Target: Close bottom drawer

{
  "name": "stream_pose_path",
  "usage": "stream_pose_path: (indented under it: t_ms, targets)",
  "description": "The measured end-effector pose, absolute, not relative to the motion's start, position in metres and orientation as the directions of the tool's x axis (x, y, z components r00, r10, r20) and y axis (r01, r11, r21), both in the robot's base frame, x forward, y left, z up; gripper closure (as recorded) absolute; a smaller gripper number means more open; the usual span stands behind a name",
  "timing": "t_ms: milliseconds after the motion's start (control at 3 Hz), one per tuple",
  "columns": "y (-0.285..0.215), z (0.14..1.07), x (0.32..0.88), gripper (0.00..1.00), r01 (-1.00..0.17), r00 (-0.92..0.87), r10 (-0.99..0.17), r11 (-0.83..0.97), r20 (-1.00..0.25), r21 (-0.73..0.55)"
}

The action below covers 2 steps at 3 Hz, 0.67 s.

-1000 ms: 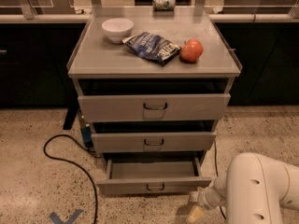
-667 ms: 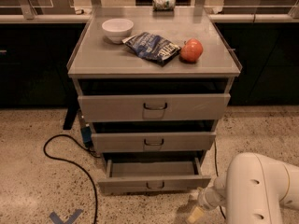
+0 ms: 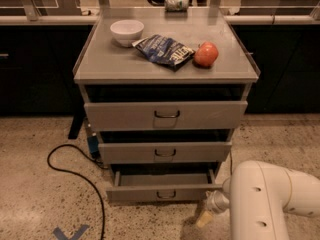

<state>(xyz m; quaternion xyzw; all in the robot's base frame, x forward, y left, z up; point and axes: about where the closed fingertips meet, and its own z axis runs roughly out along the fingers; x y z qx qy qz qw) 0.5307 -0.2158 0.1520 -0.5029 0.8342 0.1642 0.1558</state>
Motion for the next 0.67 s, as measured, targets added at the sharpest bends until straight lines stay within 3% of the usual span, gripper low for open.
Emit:
stream_pose_path:
  t_ms: [333, 667]
  targets:
    - [-0.1939, 0.1770, 0.5824, 0.00, -0.907, -0.395, -0.793, 0.417, -0.463, 0.061]
    - [-0.1939, 0.1770, 0.5824, 0.00, -0.907, -0.395, -0.793, 0.417, -0.463, 0.061]
